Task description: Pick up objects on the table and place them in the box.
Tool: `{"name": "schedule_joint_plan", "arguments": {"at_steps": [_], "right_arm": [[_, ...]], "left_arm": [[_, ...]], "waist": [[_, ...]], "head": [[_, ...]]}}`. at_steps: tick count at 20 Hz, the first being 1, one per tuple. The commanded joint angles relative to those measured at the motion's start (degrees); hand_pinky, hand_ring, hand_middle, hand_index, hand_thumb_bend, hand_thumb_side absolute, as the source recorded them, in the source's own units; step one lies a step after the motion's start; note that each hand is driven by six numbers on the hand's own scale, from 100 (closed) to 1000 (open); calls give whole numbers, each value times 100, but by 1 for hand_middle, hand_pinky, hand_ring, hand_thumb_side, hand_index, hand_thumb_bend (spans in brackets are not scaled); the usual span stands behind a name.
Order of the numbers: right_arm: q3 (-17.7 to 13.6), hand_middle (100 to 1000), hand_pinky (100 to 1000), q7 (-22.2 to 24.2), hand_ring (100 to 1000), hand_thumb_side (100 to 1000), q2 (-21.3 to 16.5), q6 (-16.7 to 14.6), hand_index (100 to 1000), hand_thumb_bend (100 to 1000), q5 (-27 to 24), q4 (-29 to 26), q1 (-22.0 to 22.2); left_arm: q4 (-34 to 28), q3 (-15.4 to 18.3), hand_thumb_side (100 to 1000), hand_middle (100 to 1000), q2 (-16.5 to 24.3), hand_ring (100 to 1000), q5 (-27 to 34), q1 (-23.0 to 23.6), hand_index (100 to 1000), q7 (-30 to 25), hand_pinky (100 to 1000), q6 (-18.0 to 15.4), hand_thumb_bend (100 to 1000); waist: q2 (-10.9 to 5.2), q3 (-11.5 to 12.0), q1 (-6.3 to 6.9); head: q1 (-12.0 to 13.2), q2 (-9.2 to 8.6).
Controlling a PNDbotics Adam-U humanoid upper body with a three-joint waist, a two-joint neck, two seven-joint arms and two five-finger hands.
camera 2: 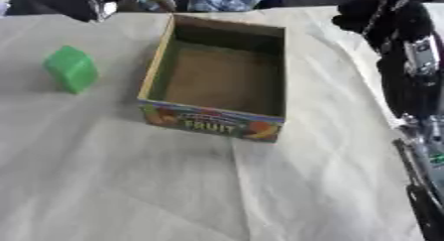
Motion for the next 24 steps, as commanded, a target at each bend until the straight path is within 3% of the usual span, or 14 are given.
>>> {"name": "schedule_joint_plan", "arguments": {"at_steps": [1, 10, 16, 24], "right_arm": [[-1, 708, 812, 25, 741, 1000, -30, -17, 970, 396, -74, -117, -127], [89, 708, 813, 42, 743, 1000, 94, -6, 968, 400, -304, -117, -446], [86, 708, 812, 39, 743, 1000, 134, -12, 968, 401, -346, -117, -473], [79, 706, 812, 53, 742, 1000, 187, 11, 969, 401, -349, -117, -483]], "left_arm": [[-48, 57, 122, 1000, -39, 276, -60, -187, 324, 175, 100, -38, 100], [363, -160, 100, 1000, -946, 282, -815, -197, 321, 945, 100, 171, 100], [871, -291, 100, 1000, -1179, 286, -1361, -99, 323, 1491, 100, 446, 100], [1448, -360, 100, 1000, -1560, 296, -2089, 208, 333, 2135, 100, 172, 100]], "waist": [[-75, -69, -26], [-40, -273, -89], [-26, -317, -119], [8, -338, -149]], "head": [[128, -77], [572, -164], [615, -226], [590, -263]]}}
